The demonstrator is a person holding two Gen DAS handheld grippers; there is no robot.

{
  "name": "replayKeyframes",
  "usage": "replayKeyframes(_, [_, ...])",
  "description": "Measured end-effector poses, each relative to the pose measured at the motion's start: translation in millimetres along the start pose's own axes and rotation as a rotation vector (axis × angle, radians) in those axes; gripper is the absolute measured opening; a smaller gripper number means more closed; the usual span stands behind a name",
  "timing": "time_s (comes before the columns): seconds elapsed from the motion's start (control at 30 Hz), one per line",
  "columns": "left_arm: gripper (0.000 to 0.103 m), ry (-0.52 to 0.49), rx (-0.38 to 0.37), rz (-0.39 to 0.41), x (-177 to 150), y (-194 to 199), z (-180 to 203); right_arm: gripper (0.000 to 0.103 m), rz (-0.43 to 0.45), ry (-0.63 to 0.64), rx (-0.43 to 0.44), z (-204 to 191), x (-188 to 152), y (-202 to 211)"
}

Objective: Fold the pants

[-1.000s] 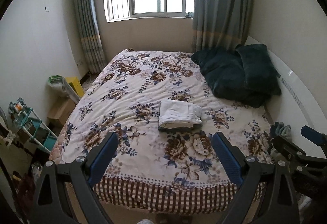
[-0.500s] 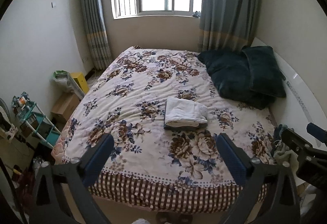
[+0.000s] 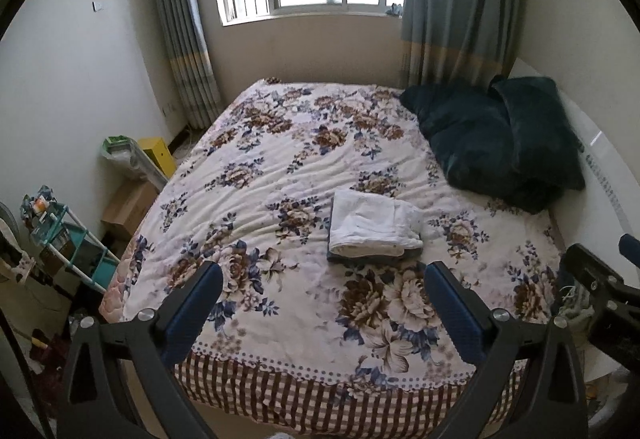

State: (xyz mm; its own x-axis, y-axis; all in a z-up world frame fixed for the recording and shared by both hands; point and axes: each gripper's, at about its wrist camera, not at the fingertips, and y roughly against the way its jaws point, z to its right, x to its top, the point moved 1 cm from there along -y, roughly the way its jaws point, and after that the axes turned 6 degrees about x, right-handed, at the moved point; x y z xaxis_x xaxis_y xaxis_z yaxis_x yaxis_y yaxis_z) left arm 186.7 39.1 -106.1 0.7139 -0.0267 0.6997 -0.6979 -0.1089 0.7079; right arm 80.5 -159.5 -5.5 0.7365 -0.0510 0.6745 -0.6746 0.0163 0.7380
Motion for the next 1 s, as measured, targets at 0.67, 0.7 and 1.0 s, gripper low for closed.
replayKeyframes(0.67, [0.103, -0.019, 0.034, -0.019, 17.7, -31.8, 3.8, 0.099, -0.060, -0.030, 0.004, 5.1, 2.0, -59.5])
replayKeyframes(0.7, [0.103, -0.018, 0.033, -0.021, 17.7, -31.9, 4.1, 0.099, -0.061, -0.030, 0.002, 4.6, 2.3, -60.0])
replayKeyframes(1.0, [0.103, -0.018, 0.034, -0.021, 18.9, -33.8, 5.1, 0.099, -0.063, -0.031, 0.002, 4.4, 2.0, -58.5])
